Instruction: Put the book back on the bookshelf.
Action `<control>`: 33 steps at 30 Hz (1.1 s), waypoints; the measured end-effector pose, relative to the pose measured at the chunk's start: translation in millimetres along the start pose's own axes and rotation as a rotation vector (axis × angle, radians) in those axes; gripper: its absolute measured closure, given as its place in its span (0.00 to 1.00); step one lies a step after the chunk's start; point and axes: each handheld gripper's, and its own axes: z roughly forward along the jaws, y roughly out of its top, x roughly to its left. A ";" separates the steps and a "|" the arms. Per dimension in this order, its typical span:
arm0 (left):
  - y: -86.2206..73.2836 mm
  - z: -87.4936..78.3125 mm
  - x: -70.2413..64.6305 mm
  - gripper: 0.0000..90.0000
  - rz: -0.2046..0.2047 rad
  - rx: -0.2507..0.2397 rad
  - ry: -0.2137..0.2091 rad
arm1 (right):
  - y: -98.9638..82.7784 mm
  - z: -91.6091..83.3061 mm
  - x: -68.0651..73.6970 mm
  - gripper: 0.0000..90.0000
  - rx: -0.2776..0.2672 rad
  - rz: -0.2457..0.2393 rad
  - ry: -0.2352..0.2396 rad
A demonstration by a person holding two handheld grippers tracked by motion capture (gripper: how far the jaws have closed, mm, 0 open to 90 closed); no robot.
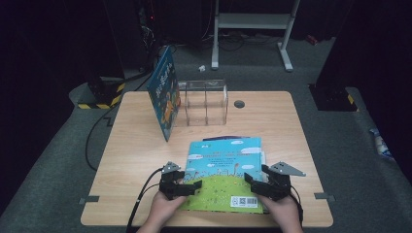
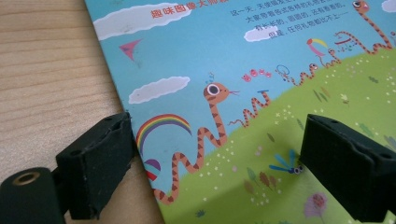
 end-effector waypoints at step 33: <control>-4.5 -4.7 1.3 0.14 -0.021 -0.021 -0.010 | 0.3 9.7 1.0 0.27 0.079 0.052 0.035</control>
